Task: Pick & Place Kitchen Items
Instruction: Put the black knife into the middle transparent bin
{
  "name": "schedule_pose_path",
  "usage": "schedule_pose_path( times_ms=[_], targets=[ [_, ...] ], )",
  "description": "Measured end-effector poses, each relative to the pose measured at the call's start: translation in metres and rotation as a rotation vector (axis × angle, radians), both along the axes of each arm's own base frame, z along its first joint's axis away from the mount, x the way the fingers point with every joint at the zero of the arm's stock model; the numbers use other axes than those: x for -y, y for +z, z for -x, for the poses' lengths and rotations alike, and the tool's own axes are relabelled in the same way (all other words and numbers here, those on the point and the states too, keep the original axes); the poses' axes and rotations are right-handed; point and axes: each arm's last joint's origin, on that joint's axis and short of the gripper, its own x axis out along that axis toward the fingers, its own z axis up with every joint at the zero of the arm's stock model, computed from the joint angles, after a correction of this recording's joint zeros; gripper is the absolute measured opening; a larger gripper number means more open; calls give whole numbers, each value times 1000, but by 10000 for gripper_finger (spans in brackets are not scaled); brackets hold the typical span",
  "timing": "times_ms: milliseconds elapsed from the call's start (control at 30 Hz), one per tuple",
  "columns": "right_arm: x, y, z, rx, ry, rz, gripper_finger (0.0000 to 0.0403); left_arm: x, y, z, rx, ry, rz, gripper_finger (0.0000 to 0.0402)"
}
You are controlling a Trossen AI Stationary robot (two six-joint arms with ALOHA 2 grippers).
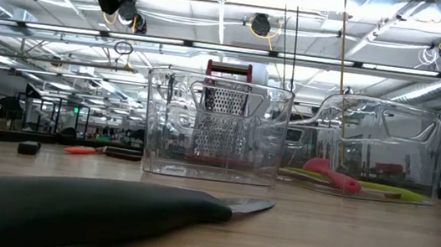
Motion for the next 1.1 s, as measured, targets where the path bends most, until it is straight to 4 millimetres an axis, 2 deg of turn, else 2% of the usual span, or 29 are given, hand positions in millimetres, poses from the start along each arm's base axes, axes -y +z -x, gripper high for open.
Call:
schedule_pose_path(
  times_ms=[400,700,833,1100],
  targets=[
    [9,-19,8,-15,9,27,172,0,0,0,0,0,-2,65],
    [14,-32,11,-35,90,-27,168,0,0,0,1,0,-1,65],
    [18,-37,12,-64,85,-43,143,0,0,0,2,0,1,65],
    [19,-38,11,-81,92,-71,64,0,0,0,1,0,-1,65]
  ],
)
